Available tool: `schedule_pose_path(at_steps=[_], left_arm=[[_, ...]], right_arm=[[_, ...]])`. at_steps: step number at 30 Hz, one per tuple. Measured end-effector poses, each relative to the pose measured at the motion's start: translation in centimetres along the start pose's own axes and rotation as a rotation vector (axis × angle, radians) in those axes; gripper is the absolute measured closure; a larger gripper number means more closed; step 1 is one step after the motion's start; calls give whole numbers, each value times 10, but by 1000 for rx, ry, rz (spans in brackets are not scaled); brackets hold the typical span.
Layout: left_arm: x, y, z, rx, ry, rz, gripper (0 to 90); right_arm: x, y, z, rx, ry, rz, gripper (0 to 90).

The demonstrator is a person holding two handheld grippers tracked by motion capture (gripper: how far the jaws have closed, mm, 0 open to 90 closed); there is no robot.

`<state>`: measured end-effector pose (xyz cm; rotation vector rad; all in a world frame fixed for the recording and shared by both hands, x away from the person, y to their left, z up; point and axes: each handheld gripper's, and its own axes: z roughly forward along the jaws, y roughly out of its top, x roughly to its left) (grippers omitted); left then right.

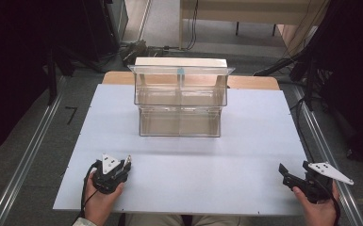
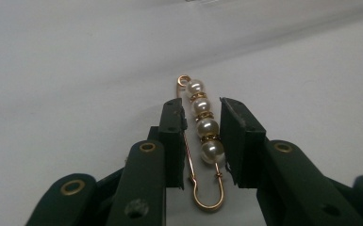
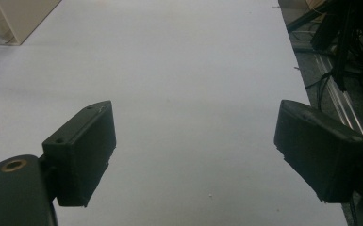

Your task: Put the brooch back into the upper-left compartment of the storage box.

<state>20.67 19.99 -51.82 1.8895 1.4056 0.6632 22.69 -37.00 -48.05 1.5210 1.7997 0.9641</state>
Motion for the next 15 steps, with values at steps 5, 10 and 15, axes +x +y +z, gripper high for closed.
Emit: schedule_pose_path(at_steps=[5,10,15], left_arm=[[1,0,0,1,-8,-6,783],[3,0,0,-3,-20,-22,799],[6,0,0,-5,-36,-38,801]], right_arm=[[0,0,0,-1,2,-1,117],[0,0,0,-3,2,-1,117],[0,0,-1,-8,0,-1,117]])
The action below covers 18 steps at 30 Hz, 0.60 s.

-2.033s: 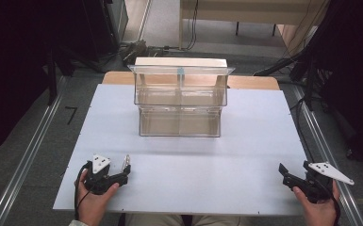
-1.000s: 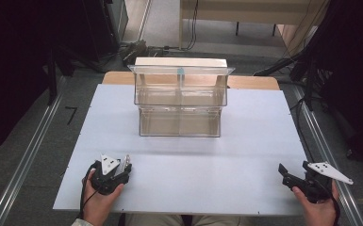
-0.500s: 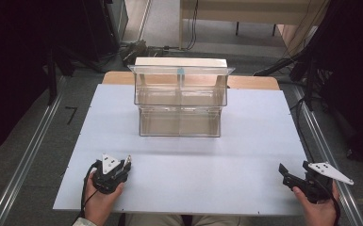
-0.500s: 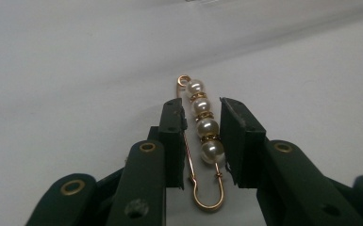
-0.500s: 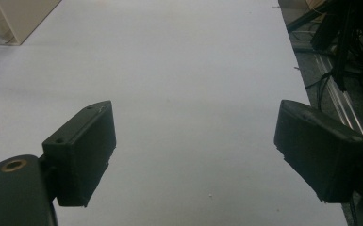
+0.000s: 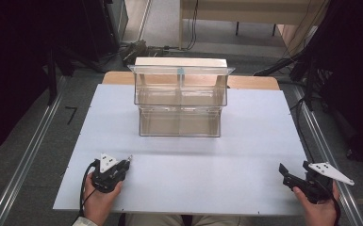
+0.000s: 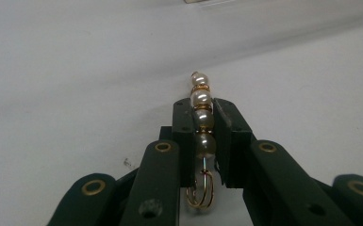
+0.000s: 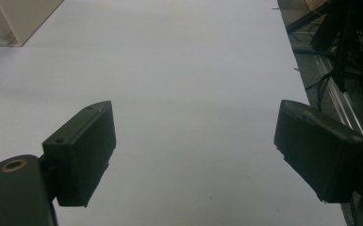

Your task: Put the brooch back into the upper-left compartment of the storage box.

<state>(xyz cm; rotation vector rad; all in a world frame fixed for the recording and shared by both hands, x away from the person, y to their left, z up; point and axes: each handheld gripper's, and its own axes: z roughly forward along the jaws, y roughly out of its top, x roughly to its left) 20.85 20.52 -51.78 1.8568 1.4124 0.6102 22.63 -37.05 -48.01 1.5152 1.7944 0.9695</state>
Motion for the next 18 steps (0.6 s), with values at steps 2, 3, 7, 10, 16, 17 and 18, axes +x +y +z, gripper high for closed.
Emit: schedule_pose_path(at_steps=[2,3,7,10,16,17,18], left_arm=[[2,0,-1,2,-13,-13,802],[2,0,-1,-1,-16,-15,802],[2,1,-3,-14,-20,-22,802],[3,1,-4,-21,-24,-27,802],[1,3,-8,-42,-36,-27,803],[1,3,-9,-46,-39,-28,803],[2,4,-10,-51,-41,-30,803]], right_arm=[[0,0,0,-1,0,0,118],[0,0,0,-2,0,0,117],[0,0,0,0,1,0,117],[0,0,0,-1,1,1,118],[0,0,0,-2,1,2,118],[0,0,0,-2,1,2,117],[0,0,0,-2,1,2,117]])
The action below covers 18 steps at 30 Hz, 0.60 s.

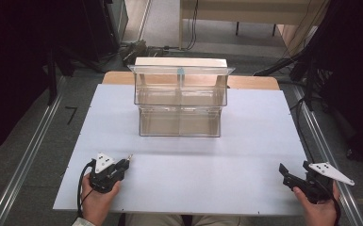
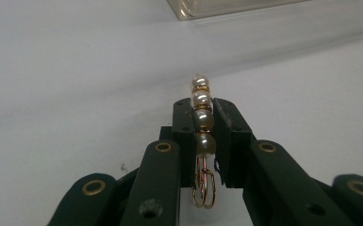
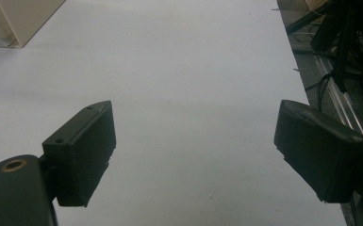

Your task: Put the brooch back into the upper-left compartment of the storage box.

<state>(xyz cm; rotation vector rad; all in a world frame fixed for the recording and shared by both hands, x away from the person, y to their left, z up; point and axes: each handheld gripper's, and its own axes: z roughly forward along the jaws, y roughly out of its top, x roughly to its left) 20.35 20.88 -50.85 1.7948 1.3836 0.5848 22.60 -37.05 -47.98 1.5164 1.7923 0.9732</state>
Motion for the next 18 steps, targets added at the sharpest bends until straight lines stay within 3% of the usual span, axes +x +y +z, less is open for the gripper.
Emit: schedule_pose_path(at_steps=[8,18], left_arm=[[1,5,-10,-57,0,-17,803],[1,8,-13,-85,-17,-31,803]], right_arm=[[0,0,0,0,1,2,117],[1,0,1,8,2,-3,117]])
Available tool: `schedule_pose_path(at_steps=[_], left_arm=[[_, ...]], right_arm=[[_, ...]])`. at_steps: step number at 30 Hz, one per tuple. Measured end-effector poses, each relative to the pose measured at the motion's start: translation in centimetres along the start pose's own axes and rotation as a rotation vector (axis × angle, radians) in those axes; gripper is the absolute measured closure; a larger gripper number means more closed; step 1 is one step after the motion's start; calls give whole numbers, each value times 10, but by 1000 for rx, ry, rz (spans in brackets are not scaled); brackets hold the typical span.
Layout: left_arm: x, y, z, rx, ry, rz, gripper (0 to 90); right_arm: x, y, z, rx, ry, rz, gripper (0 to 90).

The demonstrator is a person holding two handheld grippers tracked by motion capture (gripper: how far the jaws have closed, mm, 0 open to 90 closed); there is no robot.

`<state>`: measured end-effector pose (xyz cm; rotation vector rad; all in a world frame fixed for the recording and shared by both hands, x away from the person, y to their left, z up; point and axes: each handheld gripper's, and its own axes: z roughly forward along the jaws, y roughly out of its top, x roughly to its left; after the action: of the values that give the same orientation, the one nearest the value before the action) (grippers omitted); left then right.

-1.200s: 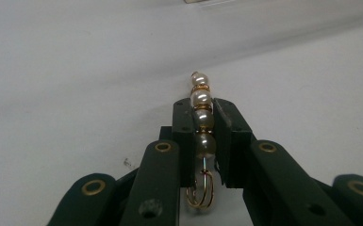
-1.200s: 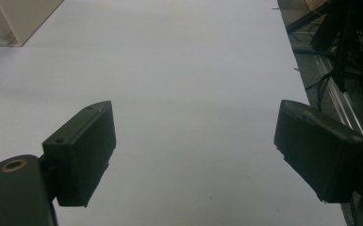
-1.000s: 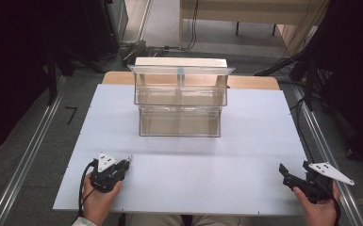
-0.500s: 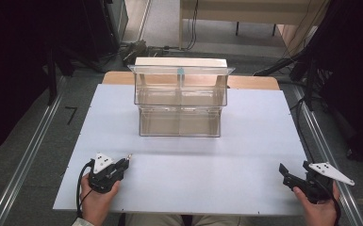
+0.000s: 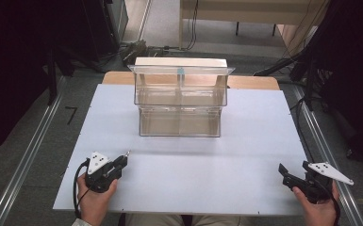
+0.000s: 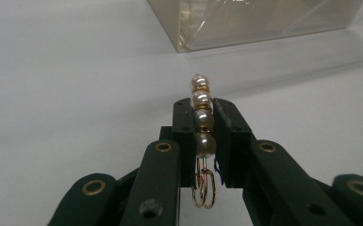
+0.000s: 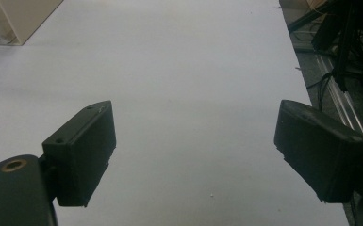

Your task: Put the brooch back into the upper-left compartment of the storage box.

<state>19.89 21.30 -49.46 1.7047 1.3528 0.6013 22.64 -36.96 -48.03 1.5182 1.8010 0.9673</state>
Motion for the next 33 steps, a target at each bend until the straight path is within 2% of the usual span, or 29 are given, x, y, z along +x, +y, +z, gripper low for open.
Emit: schedule_pose_path(at_steps=[2,33], left_arm=[[0,2,-3,-19,-7,-12,803],[3,22,-14,-121,-25,-47,803]], right_arm=[[0,0,0,-2,-1,1,117],[3,0,1,5,3,-4,117]])
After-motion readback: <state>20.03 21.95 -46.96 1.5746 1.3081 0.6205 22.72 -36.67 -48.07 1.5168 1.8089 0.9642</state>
